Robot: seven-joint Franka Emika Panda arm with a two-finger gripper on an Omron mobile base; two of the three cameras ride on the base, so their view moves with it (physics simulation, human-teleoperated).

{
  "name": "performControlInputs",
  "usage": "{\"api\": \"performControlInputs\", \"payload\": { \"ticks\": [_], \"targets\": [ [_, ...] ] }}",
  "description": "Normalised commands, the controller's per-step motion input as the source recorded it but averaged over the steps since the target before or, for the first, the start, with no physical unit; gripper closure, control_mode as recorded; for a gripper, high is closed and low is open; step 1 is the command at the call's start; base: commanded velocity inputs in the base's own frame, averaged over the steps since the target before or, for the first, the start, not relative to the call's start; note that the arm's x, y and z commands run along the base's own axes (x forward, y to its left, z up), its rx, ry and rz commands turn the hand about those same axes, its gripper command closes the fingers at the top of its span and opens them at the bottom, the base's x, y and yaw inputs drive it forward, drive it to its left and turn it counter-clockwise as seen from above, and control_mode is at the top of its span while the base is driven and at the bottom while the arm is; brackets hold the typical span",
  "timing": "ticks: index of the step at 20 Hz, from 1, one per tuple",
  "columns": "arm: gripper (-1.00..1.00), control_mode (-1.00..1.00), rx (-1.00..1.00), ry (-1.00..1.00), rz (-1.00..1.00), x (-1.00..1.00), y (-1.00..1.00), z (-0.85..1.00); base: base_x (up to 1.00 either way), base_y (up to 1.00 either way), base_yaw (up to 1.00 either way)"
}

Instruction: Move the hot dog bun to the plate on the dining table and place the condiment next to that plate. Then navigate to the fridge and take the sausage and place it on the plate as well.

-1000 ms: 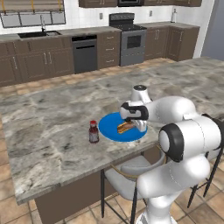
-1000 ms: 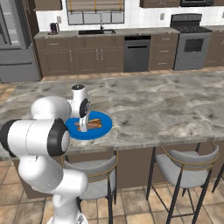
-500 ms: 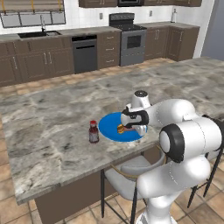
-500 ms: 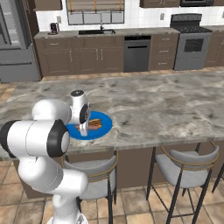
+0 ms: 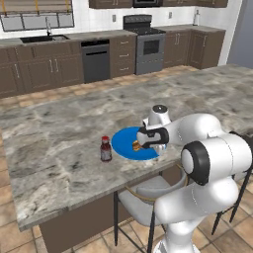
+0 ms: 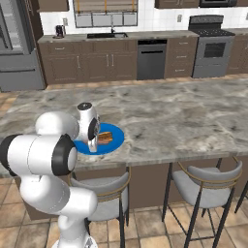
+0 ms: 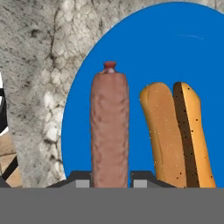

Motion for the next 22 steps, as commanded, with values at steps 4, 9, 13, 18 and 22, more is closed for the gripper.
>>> {"api": "performControlInputs", "payload": {
  "ticks": [4,9,13,18,22],
  "targets": [
    [1.00,-1.00,0.00,0.00,0.00,0.00,0.08,0.00,0.00,0.00,0.00],
    [1.00,-1.00,0.00,0.00,0.00,0.02,0.12,0.00,0.00,0.00,0.00],
    [-1.00,-1.00,0.00,0.00,0.00,0.00,0.03,0.00,0.00,0.00,0.00],
    [-1.00,-1.00,0.00,0.00,0.00,0.15,0.00,0.00,0.00,0.00,0.00],
    [-1.00,-1.00,0.01,0.00,0.00,0.05,-0.01,0.01,0.00,0.00,0.00]
  ]
}}
